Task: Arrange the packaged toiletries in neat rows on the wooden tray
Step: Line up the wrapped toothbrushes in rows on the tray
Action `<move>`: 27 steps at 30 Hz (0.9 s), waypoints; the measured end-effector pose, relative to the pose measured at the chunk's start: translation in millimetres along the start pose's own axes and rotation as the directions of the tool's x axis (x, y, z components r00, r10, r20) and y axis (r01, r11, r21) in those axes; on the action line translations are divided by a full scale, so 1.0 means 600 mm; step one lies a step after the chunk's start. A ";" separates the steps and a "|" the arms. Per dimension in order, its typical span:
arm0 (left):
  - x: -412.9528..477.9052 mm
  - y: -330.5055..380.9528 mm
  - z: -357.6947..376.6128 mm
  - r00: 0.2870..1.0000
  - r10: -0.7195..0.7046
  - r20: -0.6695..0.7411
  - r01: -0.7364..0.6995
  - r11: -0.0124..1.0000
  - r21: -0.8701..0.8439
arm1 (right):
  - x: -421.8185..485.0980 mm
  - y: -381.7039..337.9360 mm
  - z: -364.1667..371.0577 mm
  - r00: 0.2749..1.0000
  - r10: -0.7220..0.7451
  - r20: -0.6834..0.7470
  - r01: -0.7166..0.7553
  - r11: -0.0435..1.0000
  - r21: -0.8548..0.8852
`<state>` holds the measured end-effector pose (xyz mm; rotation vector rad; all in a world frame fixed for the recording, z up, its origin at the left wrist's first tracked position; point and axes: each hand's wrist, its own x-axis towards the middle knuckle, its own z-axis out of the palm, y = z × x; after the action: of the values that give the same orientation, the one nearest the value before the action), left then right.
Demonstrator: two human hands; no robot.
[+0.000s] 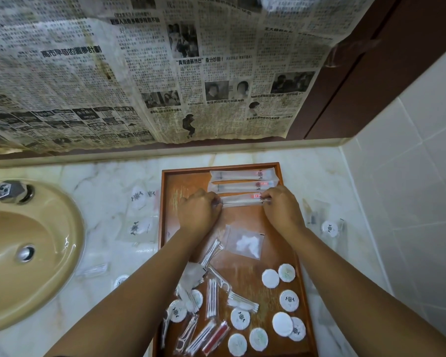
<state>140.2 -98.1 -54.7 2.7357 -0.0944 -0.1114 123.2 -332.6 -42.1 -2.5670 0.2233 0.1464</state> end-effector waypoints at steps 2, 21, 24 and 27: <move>0.000 0.001 0.003 1.000 -0.012 0.001 0.012 1.000 -0.014 | -0.010 -0.001 -0.001 1.000 -0.022 -0.021 0.022 1.000 -0.019; -0.015 -0.010 0.017 0.997 -0.043 -0.068 0.030 0.983 -0.179 | -0.072 -0.014 0.044 0.994 -0.063 0.087 0.088 0.942 -0.324; -0.015 -0.012 0.016 0.995 -0.029 -0.095 0.012 0.983 -0.181 | -0.066 -0.024 0.038 0.994 -0.106 0.013 0.105 0.947 -0.305; -0.013 -0.014 0.016 0.995 -0.016 -0.097 0.002 0.988 -0.152 | -0.049 -0.025 0.036 0.978 -0.210 -0.014 0.195 0.932 -0.304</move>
<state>132.0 -93.7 -66.5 2.5847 -0.0440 0.0129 96.0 -304.4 -48.0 -2.8796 -0.0542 0.0451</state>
